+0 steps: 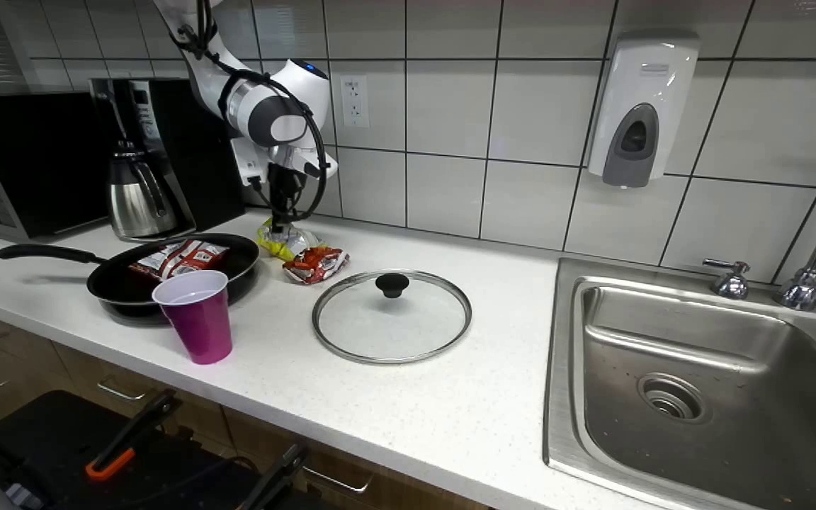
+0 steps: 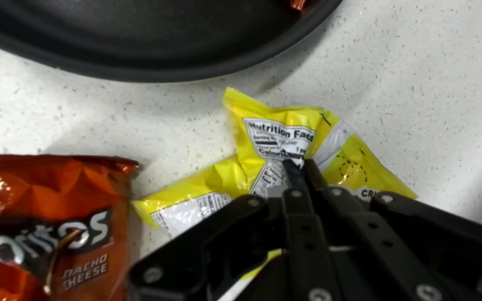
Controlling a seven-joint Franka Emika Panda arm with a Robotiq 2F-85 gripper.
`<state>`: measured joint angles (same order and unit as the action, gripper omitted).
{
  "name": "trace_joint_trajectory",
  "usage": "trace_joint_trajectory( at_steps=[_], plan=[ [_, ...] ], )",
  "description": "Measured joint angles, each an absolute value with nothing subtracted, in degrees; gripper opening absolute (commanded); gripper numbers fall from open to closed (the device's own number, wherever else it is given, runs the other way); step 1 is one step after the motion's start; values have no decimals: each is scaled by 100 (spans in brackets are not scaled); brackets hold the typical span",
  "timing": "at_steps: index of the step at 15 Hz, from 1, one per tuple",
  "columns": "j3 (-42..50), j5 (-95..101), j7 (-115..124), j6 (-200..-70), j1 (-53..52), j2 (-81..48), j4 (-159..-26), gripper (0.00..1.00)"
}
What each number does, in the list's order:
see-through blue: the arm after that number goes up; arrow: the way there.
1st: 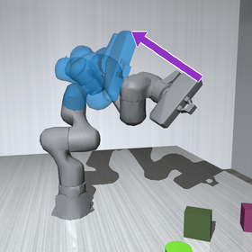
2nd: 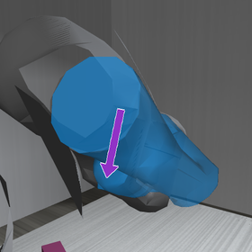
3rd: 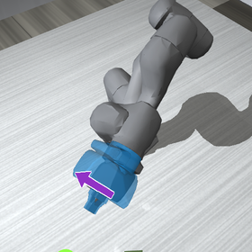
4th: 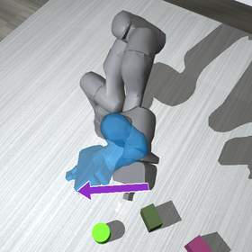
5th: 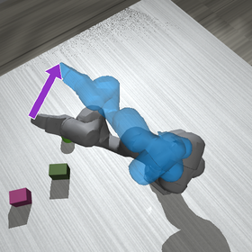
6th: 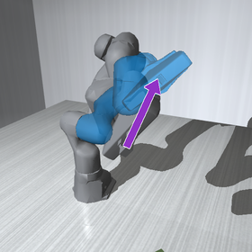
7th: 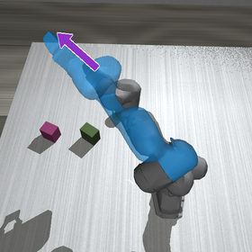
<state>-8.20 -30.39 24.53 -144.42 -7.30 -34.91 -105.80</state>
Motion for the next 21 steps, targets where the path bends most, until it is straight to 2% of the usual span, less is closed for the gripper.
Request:
trace_joint_trajectory(
  at_steps=[21],
  plan=[
    [-1105,-3038,2260,-14393,-768,-2935,-10648,0]
  ],
)
